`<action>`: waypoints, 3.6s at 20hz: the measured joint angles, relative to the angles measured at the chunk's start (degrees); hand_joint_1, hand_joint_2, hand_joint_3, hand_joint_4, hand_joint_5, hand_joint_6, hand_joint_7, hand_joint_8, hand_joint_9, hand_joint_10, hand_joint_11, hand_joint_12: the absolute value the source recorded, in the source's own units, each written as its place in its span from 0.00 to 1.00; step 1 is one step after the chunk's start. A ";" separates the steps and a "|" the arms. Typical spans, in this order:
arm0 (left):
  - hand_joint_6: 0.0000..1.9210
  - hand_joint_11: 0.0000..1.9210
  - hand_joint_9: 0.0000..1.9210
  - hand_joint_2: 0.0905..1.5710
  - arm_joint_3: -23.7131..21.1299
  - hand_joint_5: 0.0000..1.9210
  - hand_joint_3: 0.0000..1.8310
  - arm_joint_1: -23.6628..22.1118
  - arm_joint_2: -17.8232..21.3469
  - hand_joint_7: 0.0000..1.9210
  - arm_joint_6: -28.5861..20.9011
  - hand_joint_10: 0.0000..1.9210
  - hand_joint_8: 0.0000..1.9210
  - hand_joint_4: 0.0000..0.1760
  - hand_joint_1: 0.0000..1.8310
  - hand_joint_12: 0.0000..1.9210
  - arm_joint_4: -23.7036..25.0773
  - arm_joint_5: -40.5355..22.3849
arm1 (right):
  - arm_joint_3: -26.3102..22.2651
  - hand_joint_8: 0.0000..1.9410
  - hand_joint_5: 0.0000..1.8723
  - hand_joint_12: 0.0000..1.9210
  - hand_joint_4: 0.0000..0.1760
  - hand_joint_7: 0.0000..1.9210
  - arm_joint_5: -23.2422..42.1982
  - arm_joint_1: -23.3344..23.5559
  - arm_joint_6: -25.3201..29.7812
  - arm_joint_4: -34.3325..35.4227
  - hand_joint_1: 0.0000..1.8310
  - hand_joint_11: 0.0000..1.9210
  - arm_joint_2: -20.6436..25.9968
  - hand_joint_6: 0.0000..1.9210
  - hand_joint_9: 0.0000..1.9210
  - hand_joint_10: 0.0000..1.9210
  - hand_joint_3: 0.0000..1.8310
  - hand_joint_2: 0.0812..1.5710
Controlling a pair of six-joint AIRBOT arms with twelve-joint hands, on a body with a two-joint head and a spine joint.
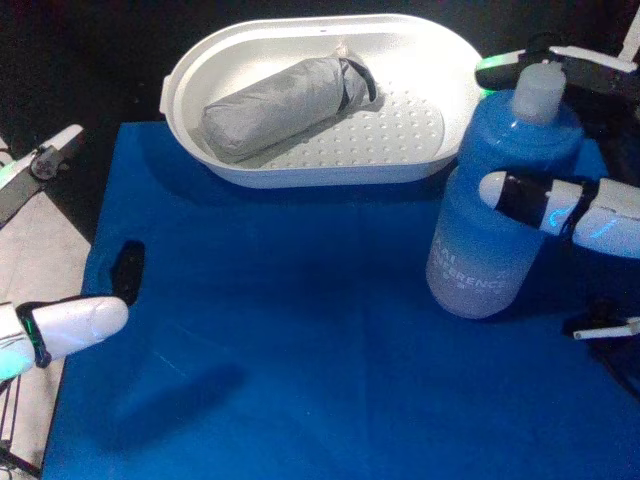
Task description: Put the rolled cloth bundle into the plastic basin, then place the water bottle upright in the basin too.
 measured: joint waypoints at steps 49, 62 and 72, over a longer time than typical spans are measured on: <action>0.00 0.00 0.00 0.51 3.10 0.00 0.00 -0.70 -1.73 0.00 -3.04 0.00 0.00 1.00 0.31 0.00 2.16 -0.48 | 34.64 0.35 0.50 0.82 0.00 0.64 -36.50 33.53 -2.40 -10.78 0.62 0.60 -16.26 0.54 0.64 0.62 0.00 0.71; 0.00 0.00 0.00 0.51 3.34 0.00 0.00 -0.70 -2.03 0.00 -3.48 0.00 0.00 1.00 0.32 0.00 2.14 -0.52 | 33.46 0.12 0.42 0.73 0.67 0.58 -32.39 29.55 -1.22 -10.12 0.52 0.41 -17.35 0.67 0.50 0.48 0.00 0.76; 0.00 0.00 0.00 0.52 3.32 0.00 0.00 -0.70 -2.27 0.00 -3.54 0.00 0.00 1.00 0.32 0.00 2.08 -0.85 | 29.62 0.00 0.26 0.59 0.31 0.34 -26.53 27.85 -0.66 -9.62 0.37 0.20 -14.08 0.00 0.38 0.02 0.00 0.71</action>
